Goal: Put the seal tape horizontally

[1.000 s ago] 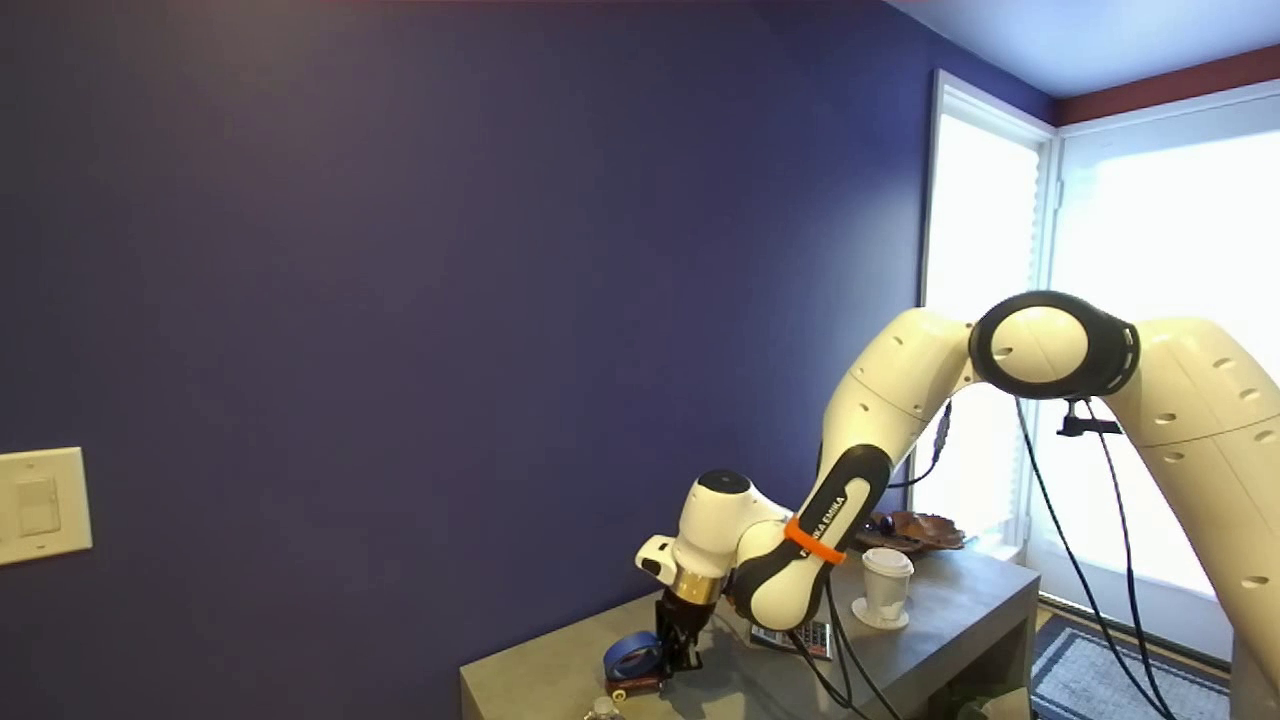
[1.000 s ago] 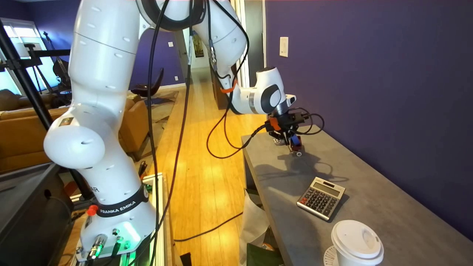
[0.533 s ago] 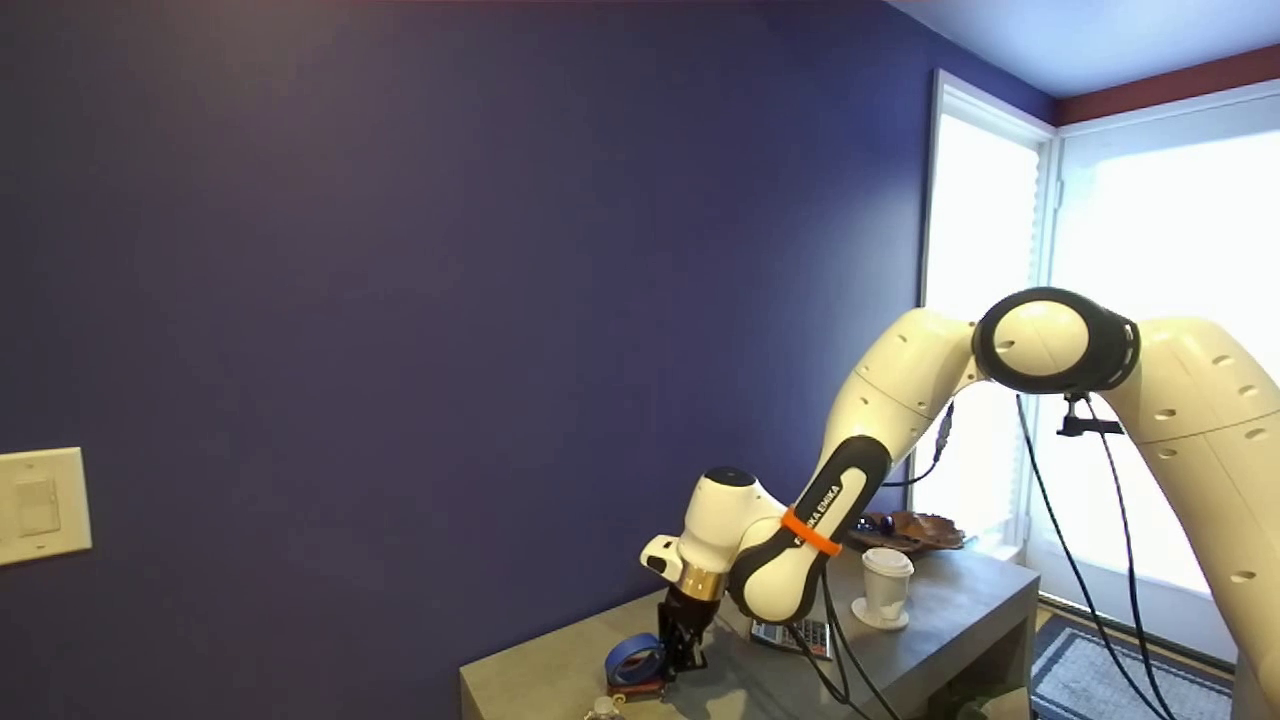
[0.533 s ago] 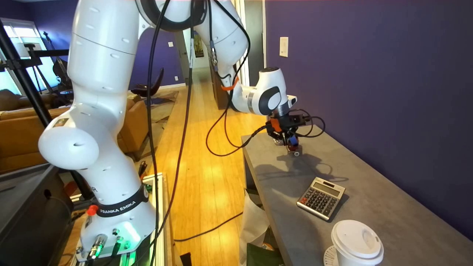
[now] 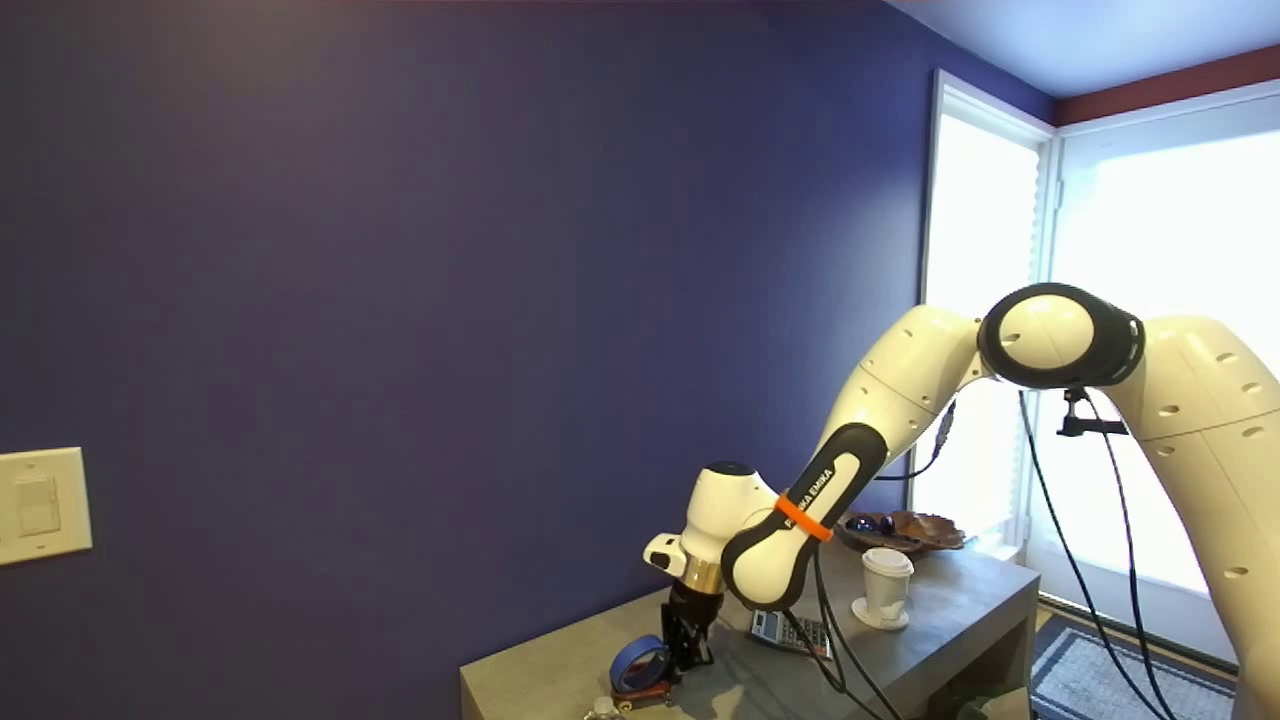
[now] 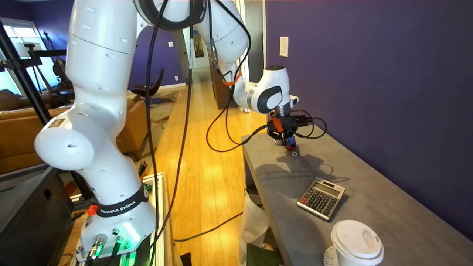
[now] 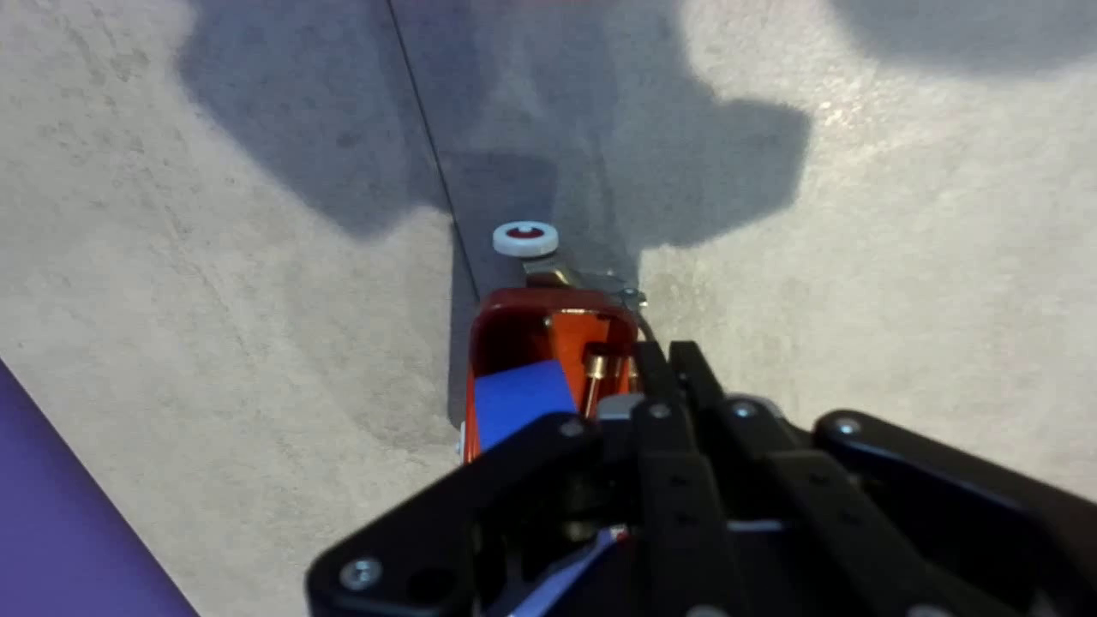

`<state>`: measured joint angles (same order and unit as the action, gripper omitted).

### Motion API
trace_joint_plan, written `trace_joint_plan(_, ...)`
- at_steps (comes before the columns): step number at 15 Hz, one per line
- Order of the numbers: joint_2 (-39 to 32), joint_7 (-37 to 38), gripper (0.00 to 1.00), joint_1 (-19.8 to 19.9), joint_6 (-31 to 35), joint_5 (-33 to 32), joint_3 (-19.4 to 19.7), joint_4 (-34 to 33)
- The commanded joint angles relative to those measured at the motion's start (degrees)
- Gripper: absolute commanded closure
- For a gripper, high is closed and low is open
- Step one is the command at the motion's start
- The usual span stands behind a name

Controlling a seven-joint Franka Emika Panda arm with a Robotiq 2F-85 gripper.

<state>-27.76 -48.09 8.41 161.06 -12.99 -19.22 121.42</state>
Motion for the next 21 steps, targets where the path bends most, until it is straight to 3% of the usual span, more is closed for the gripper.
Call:
trace_joint_plan(1, 1.9, -5.6, 0.99, 1.3, -3.9, 4.2, -1.0, 1.4)
trace_joint_plan(13, 4.6, -24.1, 0.99, 0.2, -15.9, 10.6, 0.7, 0.6)
trace_joint_plan(21, 5.9, -32.2, 0.99, -3.3, -16.8, 5.8, 6.2, 1.0)
